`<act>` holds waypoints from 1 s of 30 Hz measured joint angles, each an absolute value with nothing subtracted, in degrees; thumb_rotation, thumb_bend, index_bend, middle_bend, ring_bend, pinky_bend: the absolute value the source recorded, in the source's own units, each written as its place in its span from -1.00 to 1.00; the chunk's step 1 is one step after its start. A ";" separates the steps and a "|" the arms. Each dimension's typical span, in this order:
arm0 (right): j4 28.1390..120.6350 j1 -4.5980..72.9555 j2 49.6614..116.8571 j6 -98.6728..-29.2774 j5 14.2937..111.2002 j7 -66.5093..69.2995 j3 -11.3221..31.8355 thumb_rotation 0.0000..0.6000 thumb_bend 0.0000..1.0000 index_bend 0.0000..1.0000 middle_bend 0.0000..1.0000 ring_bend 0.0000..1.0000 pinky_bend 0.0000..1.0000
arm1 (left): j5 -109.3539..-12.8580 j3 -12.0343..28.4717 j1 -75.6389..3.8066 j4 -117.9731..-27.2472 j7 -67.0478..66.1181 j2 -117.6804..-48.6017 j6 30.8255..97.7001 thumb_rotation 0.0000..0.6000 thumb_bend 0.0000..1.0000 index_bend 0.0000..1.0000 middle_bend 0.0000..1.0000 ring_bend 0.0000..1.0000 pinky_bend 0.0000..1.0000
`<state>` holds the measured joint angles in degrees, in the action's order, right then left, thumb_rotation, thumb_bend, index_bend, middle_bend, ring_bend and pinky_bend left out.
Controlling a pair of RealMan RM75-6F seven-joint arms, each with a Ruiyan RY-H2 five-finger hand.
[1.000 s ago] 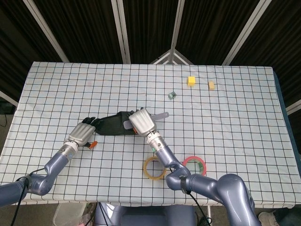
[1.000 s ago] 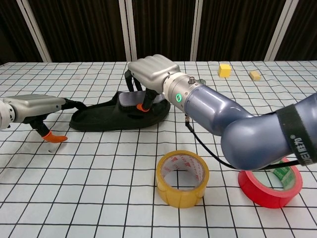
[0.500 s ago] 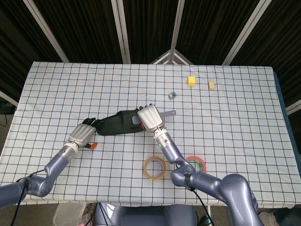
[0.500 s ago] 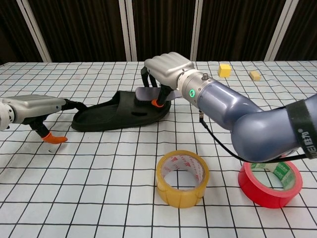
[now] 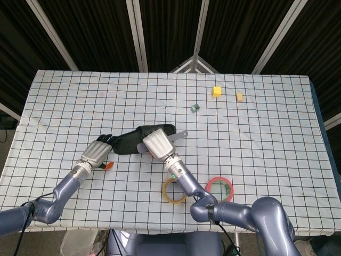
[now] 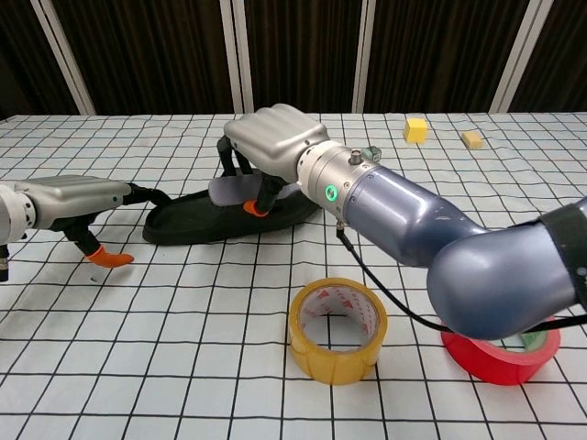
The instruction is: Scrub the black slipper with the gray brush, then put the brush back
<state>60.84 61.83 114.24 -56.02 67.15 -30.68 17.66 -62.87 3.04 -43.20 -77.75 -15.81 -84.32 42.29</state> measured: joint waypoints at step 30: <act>66.16 45.41 96.61 -62.17 59.76 -33.78 14.94 1.00 0.34 0.47 0.33 0.15 0.11 | -84.01 -1.53 -28.11 -92.80 -4.10 -68.85 71.77 0.47 -0.51 -1.00 -0.98 -1.00 -1.00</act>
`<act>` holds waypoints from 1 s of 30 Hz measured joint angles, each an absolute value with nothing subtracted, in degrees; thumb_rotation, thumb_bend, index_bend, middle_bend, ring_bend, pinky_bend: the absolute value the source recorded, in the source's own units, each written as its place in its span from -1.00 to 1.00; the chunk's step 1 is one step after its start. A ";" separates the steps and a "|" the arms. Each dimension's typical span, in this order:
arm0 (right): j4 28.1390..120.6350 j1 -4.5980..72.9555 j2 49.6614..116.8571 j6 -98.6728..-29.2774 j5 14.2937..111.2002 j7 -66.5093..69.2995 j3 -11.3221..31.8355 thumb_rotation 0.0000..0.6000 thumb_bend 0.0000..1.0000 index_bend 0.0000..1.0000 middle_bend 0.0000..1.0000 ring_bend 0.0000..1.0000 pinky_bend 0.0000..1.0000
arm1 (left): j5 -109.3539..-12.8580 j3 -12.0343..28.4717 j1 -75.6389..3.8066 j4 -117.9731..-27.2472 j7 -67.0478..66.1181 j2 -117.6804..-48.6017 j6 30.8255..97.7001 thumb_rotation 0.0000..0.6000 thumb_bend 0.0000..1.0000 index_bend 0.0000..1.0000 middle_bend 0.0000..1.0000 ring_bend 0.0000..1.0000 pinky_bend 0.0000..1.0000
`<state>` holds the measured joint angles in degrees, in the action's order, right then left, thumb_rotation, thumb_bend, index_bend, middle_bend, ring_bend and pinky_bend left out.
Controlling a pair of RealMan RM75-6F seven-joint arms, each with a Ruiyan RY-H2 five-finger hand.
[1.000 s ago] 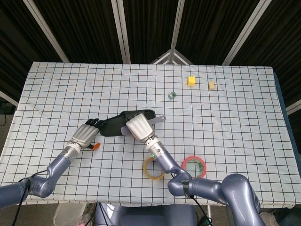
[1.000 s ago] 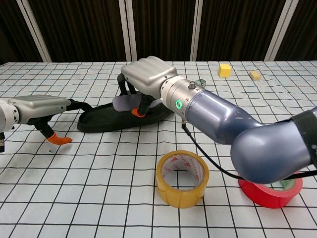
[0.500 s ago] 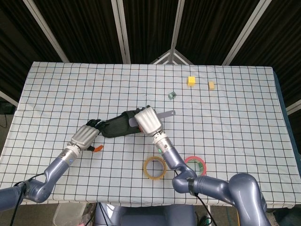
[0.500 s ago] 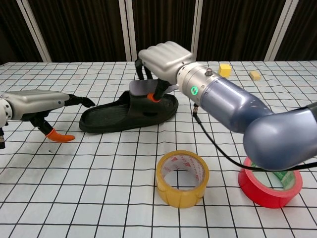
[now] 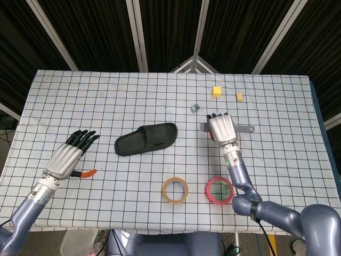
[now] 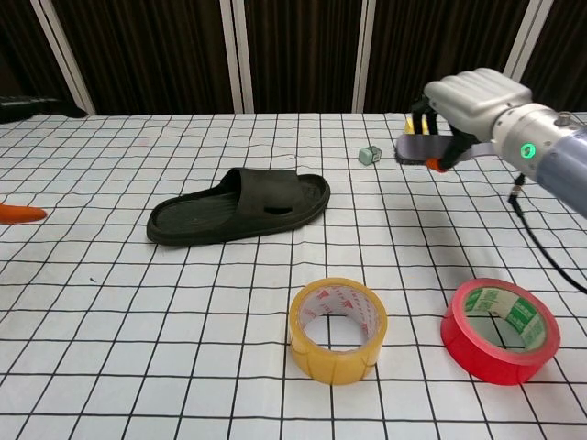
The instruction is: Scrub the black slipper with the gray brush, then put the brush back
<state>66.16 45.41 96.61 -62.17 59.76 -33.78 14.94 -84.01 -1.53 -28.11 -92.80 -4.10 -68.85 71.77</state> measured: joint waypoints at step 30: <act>84.79 37.19 80.36 -53.15 53.98 -30.13 6.73 1.00 0.34 -0.12 0.06 0.06 0.11 | -85.96 -1.68 -14.58 -82.56 -0.93 -73.03 84.57 0.47 -0.55 -1.00 -0.99 -1.00 -1.00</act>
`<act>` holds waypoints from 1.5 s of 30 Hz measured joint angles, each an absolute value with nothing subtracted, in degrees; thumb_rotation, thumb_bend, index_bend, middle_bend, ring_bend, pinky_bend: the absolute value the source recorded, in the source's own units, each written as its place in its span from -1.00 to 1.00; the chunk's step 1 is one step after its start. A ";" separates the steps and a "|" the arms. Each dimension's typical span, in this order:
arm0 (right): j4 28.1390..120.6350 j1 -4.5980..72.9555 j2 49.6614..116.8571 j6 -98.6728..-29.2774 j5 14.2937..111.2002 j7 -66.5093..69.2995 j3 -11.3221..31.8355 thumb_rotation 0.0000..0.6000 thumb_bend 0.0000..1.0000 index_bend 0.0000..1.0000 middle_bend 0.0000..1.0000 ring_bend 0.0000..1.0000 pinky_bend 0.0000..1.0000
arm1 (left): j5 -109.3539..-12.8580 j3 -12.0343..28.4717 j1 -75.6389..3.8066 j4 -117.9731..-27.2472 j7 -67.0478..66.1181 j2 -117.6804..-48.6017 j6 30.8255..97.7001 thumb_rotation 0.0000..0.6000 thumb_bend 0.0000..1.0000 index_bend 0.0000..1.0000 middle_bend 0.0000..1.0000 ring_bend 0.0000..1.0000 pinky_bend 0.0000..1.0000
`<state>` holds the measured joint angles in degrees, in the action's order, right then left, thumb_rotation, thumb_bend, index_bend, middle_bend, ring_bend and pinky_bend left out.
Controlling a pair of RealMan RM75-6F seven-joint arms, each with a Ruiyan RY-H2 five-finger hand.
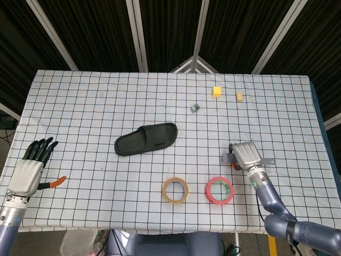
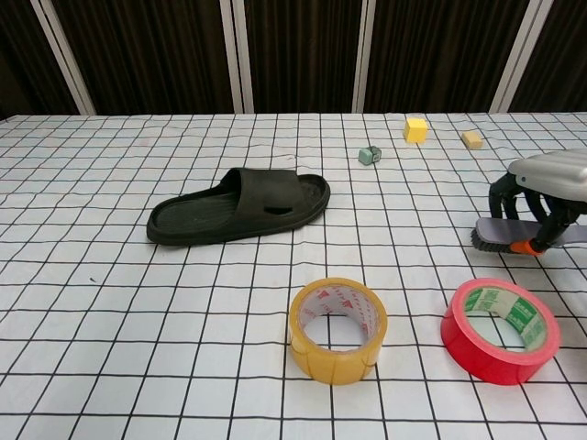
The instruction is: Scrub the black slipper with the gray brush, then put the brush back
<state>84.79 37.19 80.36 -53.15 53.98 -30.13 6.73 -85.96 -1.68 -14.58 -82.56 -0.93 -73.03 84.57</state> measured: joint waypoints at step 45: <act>100.81 9.92 69.39 -92.17 75.97 -18.85 -4.56 1.00 -0.20 -1.00 -0.98 -1.00 -1.00 | -89.39 -0.96 -4.47 -90.41 -9.34 -69.22 98.29 0.47 -0.93 -1.00 -1.00 -1.00 -1.00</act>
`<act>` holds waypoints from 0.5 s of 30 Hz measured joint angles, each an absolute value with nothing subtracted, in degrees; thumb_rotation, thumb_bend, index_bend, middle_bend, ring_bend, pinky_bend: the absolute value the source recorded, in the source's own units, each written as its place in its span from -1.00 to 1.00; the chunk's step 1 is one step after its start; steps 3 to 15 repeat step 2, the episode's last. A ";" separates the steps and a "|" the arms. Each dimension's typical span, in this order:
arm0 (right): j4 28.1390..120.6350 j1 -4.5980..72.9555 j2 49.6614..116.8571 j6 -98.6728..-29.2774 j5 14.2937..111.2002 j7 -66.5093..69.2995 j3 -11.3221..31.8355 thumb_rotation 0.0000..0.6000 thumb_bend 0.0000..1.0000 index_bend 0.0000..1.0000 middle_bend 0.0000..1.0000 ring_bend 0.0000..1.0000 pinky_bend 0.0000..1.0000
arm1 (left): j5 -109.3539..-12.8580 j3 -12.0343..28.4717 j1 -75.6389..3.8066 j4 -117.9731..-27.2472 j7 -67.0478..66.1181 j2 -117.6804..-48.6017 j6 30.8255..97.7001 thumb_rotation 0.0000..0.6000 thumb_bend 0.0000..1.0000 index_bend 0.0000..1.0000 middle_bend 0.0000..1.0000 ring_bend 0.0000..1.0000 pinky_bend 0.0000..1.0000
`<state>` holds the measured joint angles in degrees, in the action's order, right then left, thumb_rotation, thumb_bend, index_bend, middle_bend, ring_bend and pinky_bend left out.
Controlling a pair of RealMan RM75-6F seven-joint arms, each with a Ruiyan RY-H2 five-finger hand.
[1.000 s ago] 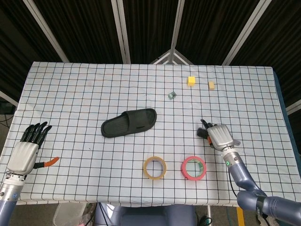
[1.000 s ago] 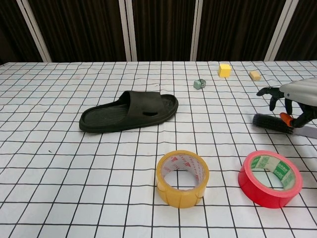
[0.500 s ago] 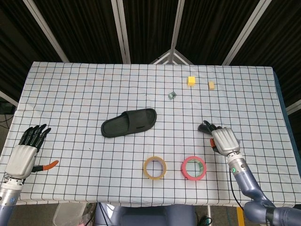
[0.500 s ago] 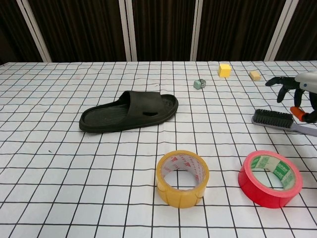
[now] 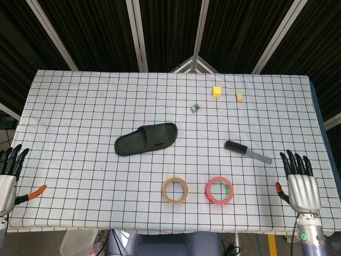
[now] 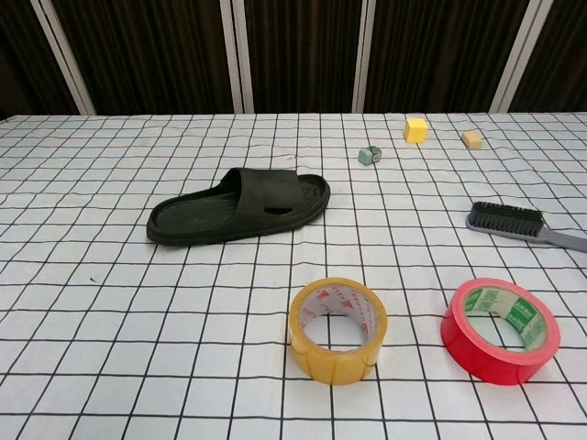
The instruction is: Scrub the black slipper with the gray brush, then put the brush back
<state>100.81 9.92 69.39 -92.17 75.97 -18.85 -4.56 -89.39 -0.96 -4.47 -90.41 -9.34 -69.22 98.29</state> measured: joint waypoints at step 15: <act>100.67 8.88 68.98 -92.54 76.62 -17.88 -5.69 1.00 -0.20 -1.00 -0.98 -1.00 -1.00 | -90.19 -0.54 -3.78 -90.12 -10.15 -69.42 100.09 0.47 -0.93 -1.00 -1.00 -1.00 -1.00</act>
